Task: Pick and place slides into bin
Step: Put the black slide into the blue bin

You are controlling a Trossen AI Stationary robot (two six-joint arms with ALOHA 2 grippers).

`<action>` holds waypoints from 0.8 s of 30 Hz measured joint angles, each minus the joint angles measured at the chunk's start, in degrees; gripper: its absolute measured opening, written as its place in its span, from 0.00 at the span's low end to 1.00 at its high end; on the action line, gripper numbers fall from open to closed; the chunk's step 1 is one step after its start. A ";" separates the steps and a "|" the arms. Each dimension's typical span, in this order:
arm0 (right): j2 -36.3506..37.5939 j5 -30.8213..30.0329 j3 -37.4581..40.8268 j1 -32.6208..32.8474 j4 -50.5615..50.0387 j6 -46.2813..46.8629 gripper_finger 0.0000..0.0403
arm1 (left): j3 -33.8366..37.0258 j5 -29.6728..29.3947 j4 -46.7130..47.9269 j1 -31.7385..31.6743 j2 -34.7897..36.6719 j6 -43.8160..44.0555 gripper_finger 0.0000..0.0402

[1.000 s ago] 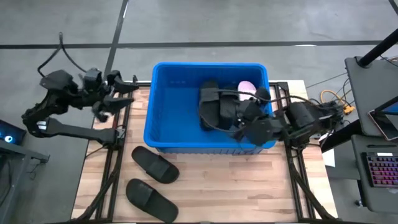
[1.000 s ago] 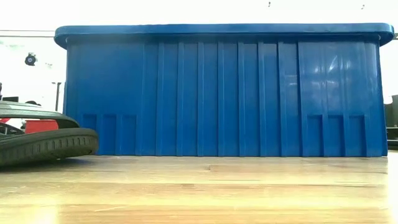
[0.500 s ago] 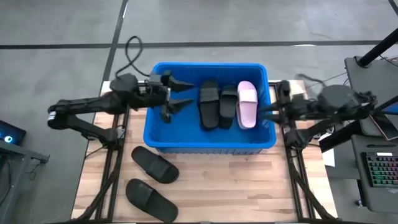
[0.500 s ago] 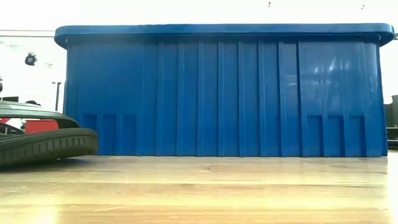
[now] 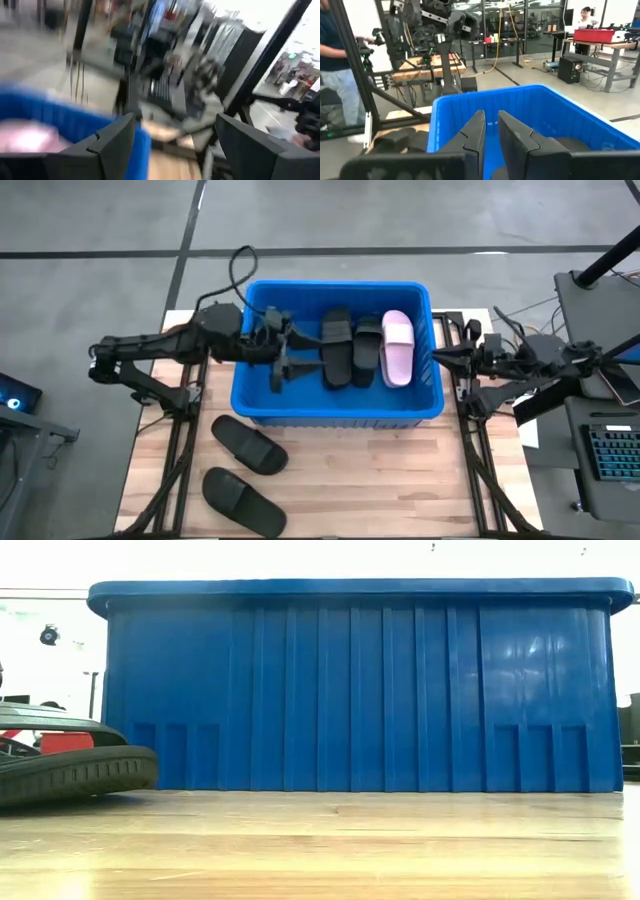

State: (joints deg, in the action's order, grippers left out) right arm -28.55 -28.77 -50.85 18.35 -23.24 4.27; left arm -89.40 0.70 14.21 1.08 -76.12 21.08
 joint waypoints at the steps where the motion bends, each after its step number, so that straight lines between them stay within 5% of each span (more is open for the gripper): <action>1: 0.27 -0.02 0.61 0.00 -0.02 -0.23 0.11 | -1.14 -0.05 3.68 0.59 -0.24 2.27 0.65; 17: -0.47 -10.94 1.36 0.00 0.08 -6.09 0.11 | -5.84 4.14 43.38 18.34 -3.87 55.45 0.65; 24: -0.51 -10.95 1.36 -0.02 0.04 -6.14 0.11 | -5.71 6.20 49.56 26.57 -11.21 67.55 0.65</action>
State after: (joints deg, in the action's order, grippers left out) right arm -29.06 -39.73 -49.50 18.33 -23.20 -1.88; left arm -95.11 6.90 63.77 27.65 -87.33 88.63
